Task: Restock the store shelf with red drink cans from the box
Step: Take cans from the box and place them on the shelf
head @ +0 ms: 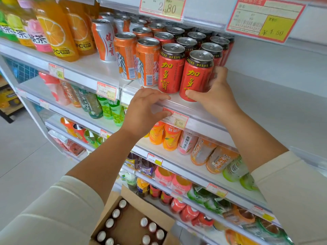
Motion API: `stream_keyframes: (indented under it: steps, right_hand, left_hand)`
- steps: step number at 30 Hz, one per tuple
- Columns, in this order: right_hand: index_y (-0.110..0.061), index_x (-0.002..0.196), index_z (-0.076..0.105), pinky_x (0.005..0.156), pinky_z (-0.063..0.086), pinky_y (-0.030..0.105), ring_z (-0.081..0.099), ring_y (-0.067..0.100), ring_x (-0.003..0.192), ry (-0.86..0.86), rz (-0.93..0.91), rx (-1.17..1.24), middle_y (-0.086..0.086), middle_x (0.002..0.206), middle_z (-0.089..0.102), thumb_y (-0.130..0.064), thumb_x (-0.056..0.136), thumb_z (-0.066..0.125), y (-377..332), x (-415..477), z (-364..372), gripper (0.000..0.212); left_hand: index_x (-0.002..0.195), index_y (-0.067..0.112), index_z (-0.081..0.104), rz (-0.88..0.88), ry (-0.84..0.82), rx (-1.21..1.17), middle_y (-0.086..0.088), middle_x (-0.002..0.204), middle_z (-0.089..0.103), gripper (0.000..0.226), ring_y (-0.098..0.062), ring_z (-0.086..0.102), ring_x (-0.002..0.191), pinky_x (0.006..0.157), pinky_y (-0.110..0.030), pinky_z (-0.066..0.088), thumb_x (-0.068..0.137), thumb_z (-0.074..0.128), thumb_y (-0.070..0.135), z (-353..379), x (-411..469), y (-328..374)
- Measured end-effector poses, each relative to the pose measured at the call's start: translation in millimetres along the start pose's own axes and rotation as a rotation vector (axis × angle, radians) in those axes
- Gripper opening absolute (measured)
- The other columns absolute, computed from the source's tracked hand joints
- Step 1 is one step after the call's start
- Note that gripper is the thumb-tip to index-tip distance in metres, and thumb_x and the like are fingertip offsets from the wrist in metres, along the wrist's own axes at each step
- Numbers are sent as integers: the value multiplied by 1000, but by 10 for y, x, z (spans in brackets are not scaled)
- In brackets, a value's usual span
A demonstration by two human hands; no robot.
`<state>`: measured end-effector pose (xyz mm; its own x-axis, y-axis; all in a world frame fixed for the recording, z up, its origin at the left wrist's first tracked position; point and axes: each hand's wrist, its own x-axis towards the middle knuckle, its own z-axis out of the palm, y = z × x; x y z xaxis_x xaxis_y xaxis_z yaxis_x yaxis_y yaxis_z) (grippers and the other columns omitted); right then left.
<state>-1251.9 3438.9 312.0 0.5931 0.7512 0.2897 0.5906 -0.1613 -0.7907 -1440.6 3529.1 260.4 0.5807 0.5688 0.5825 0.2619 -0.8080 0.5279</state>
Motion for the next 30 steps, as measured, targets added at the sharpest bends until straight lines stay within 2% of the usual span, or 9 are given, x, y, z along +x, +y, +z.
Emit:
stream_keyframes:
  steps: [2, 8, 11, 14, 17, 22, 24, 27, 30]
  right_hand:
    - [-33, 110, 28, 93, 49, 38, 63, 16, 103, -2, 5, -12, -2, 118, 62, -35, 63, 83, 10, 13, 14, 72]
    - [-21, 127, 38, 95, 45, 39, 55, 22, 109, 101, -77, -184, 3, 121, 53, -40, 62, 83, -53, -176, -19, 82]
    - [-11, 121, 48, 90, 44, 34, 49, 21, 101, 373, -283, -190, 2, 110, 44, -30, 70, 79, -106, -598, -7, 63]
    - [-21, 110, 44, 81, 46, 33, 48, 26, 89, 415, -321, 41, 6, 101, 44, -18, 80, 74, -48, -1142, 133, 43]
    - [-27, 102, 39, 75, 44, 36, 48, 31, 79, 187, -359, 155, 9, 93, 46, -12, 86, 66, 124, -1738, 530, 35]
    - [-25, 109, 49, 78, 44, 20, 51, 6, 87, -544, -115, -35, -7, 95, 47, -23, 85, 62, 961, -2631, 1705, 27]
    - [-23, 115, 54, 79, 48, 23, 55, 8, 93, -720, 33, -119, -9, 101, 52, -19, 87, 66, 1450, -2873, 2212, 30]
    - [-19, 115, 58, 79, 42, 11, 58, 10, 102, -911, 186, -223, -7, 107, 55, -15, 88, 64, 2234, -3157, 3008, 28]
    - [-17, 121, 58, 89, 40, 23, 56, 16, 111, -1063, 225, -347, -2, 117, 58, -19, 91, 60, 3051, -3451, 3852, 31]
  left_hand:
    - [108, 17, 74, -6, 6, -5, 1, 105, 69, 42, -16, 55, 106, 107, -28, 34, 71, 78, 35, 11, -7, -11]
    - [119, 19, 70, -67, -40, -48, 2, 122, 66, 44, -18, 54, 120, 113, -18, 27, 76, 83, 23, -121, -37, 33]
    - [127, 20, 65, -104, 12, -43, 8, 135, 57, 46, -9, 48, 130, 109, -10, 27, 83, 79, 22, -347, -380, -25]
    - [124, 26, 64, -319, 21, -31, 17, 133, 55, 38, -1, 49, 122, 103, -7, 30, 88, 74, 22, -518, -1137, -281]
    - [116, 39, 62, -722, -68, -20, 17, 123, 59, 35, -2, 55, 107, 99, -26, 45, 88, 73, 21, -524, -2143, -685]
    - [123, 31, 63, -1353, -343, 42, 1, 126, 61, 35, -21, 60, 109, 90, -39, 52, 89, 67, 27, -196, -3678, -1220]
    - [126, 21, 61, -1445, -474, 26, -4, 127, 62, 35, -22, 60, 105, 88, -34, 48, 91, 62, 22, 61, -4171, -1408]
    - [139, 16, 53, -1535, -597, -42, -4, 141, 54, 43, -21, 53, 125, 102, -30, 40, 96, 60, 21, 566, -4813, -1742]
    - [141, 15, 50, -1540, -699, -50, -4, 143, 52, 43, -21, 48, 131, 105, -30, 37, 99, 55, 23, 1166, -5422, -2165]
